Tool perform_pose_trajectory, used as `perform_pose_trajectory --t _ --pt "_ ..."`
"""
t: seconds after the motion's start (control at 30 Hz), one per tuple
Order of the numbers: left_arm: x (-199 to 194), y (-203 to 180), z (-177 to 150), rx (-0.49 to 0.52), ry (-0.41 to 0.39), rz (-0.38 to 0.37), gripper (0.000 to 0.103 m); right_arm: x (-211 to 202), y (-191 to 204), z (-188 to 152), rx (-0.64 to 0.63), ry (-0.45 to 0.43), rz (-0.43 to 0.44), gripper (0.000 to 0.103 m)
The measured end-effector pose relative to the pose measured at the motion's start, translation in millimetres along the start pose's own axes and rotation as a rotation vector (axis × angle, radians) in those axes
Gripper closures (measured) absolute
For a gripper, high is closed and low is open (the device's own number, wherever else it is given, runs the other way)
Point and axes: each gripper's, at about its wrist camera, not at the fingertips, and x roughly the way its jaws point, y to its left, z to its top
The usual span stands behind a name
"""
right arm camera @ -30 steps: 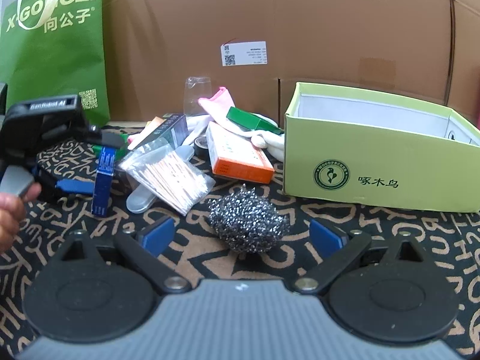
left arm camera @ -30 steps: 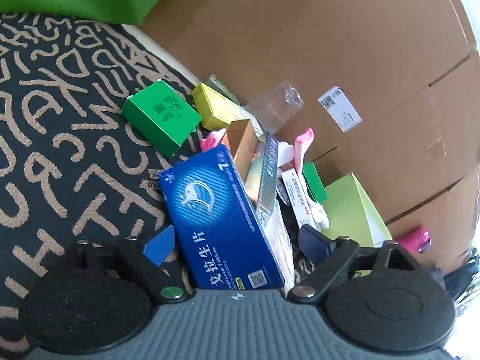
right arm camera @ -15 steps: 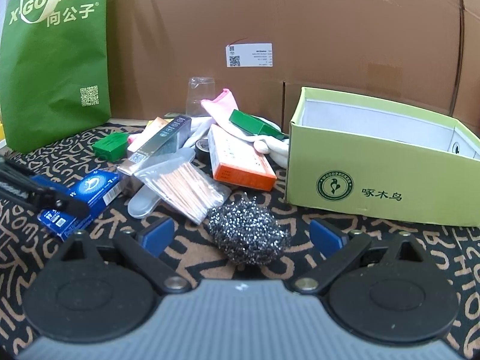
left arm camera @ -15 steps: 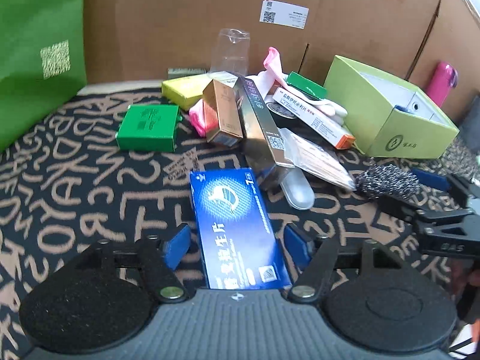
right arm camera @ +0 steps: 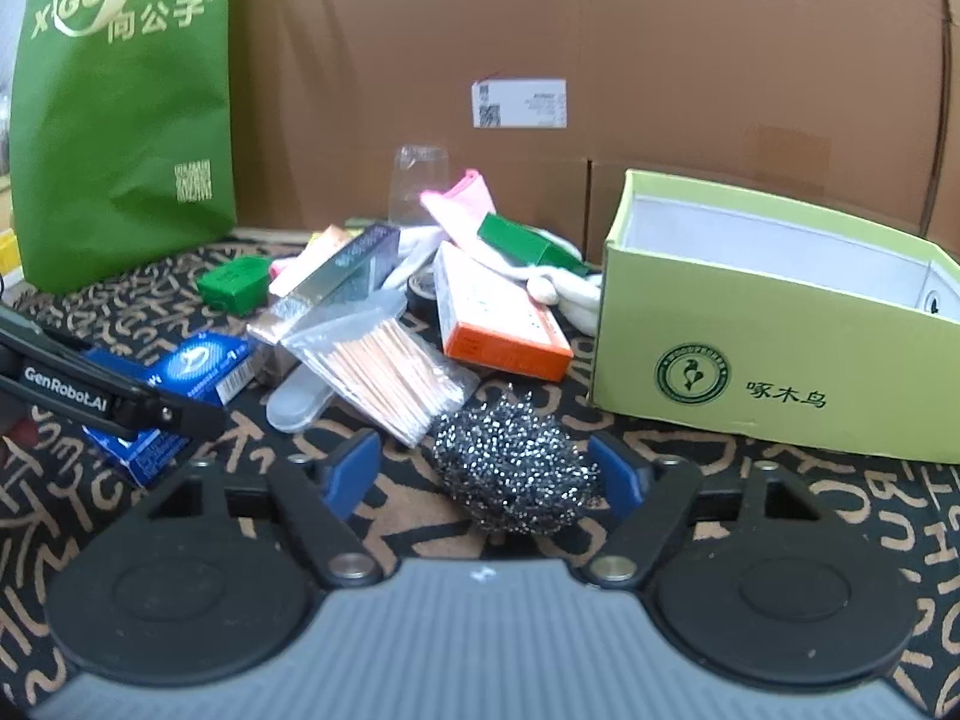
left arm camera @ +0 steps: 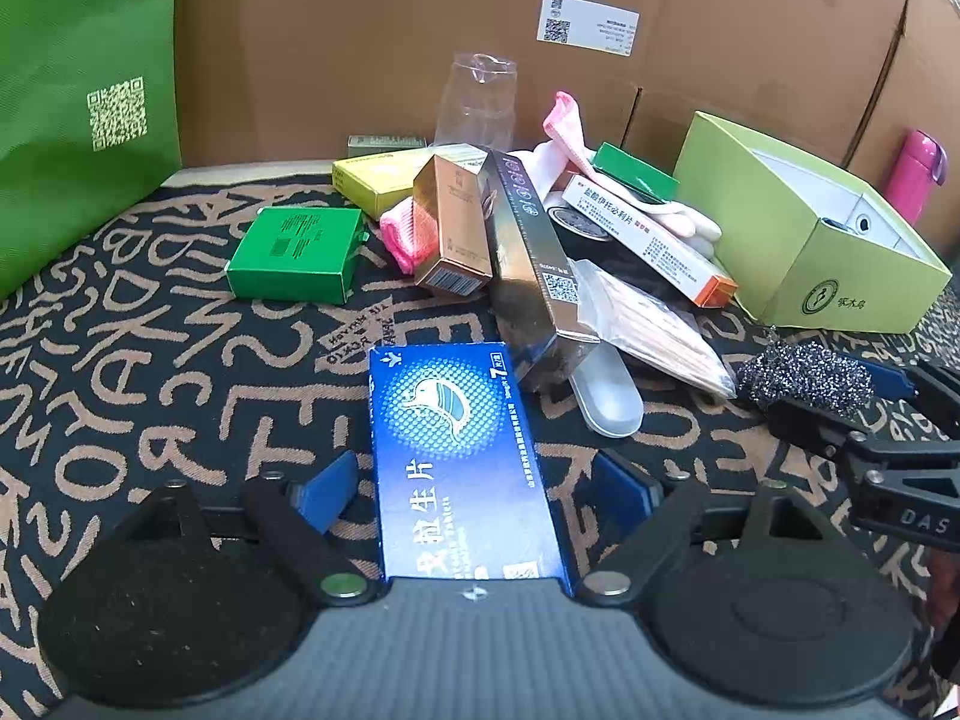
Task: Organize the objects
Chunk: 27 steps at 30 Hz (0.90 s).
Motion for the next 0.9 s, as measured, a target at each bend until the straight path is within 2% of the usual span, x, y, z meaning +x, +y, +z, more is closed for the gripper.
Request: perform_pose_trajectory --t 0.07,0.1,0.17,0.43,0.6,0.77,0.9 --pt "0 -3 -2 0.028 -0.007 0.009 0.017 6 -2 -1 0.014 0.027 0.004 0.041" --pt "0 -5 -3 0.049 -0.012 0.017 0.026 8 -3 -3 0.022 0.032 0.003 0.046" --pt "-1 -9 -6 0.098 -0.022 0.048 0.037 11 -6 -5 0.038 0.044 -0.006 0.055" --pt "-5 -10 -10 0.103 -0.043 0.043 0.038 1 -15 -8 0.095 -0.009 0.037 0.065" --pt "-29 -9 -8 0.060 -0.058 -0.038 0.041 -26 -18 -5 0.137 -0.069 0.078 0.065" --pt "-66 -30 12 0.096 -0.168 -0.143 0.041 -59 -32 12 0.157 -0.172 0.063 0.065" --pt "-77 -60 42 0.133 -0.250 -0.255 0.041 -77 -48 25 0.143 -0.236 0.006 0.066"
